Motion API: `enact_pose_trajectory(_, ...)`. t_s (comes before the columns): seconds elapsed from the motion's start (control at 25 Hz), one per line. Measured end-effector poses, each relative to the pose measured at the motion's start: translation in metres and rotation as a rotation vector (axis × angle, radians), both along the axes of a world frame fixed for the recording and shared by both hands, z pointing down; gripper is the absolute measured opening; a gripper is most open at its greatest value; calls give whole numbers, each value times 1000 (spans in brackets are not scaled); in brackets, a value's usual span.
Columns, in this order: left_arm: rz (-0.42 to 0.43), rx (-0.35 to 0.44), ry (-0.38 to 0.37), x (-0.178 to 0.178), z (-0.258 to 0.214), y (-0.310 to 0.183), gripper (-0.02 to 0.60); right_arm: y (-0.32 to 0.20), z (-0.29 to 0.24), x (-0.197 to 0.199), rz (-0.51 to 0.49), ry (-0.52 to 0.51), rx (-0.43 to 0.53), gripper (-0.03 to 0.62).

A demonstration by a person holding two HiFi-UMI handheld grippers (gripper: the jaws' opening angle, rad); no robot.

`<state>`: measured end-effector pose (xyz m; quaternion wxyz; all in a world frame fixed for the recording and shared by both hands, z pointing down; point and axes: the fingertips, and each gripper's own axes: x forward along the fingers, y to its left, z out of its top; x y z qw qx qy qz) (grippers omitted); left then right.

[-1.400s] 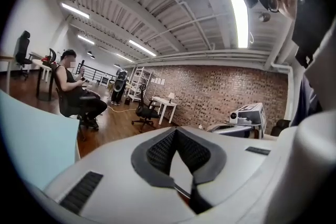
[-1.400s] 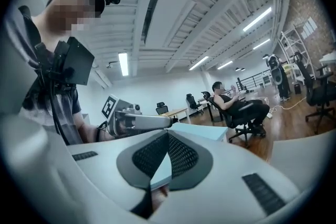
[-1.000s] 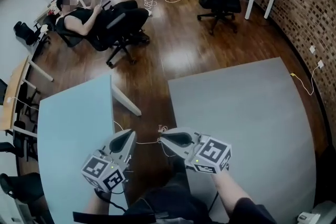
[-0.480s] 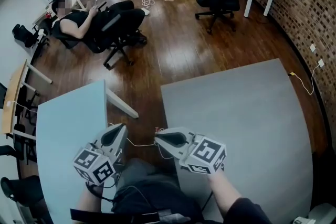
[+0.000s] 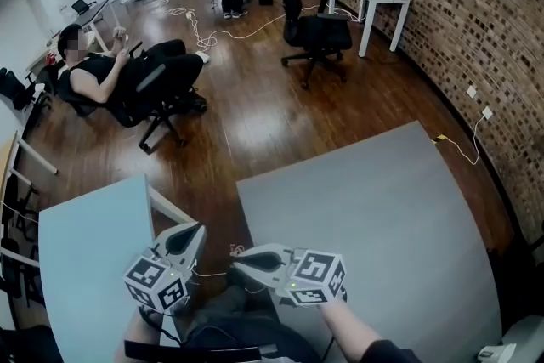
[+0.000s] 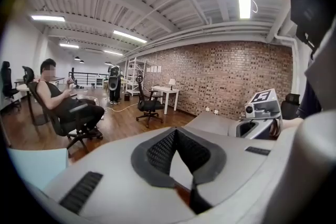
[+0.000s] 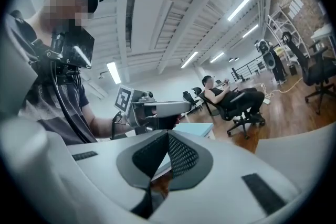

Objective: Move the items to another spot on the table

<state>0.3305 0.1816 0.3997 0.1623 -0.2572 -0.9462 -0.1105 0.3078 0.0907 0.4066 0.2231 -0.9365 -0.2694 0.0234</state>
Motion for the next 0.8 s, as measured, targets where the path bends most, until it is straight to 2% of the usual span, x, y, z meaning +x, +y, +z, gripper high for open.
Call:
enact_pose_trajectory(0.12, 7, 27, -31, 13, 12, 14, 6, 17, 2, 21, -20, -21, 5, -20)
enact_pose_trajectory(0.24, -45, 37, -66, 39, 22, 46, 6, 54, 7, 30, 22, -111, -20, -20)
enact_pose_trajectory(0.36, -113, 45, -114, 75, 19, 89, 6, 103, -1, 38, 61, -154, -24, -20)
enact_pose_trajectory(0.56, -206, 71, -214, 138, 10, 147, 6, 175, -29, 82, 4, -215, -47, -20)
enact_pose_trajectory(0.68, -227, 97, -250, 157, 17, 168, 6, 205, -38, 109, -35, -214, -48, -20)
enact_pose_trajectory(0.8, -239, 96, -249, 172, 21, 185, 6, 227, -38, 132, -71, -268, -49, -18)
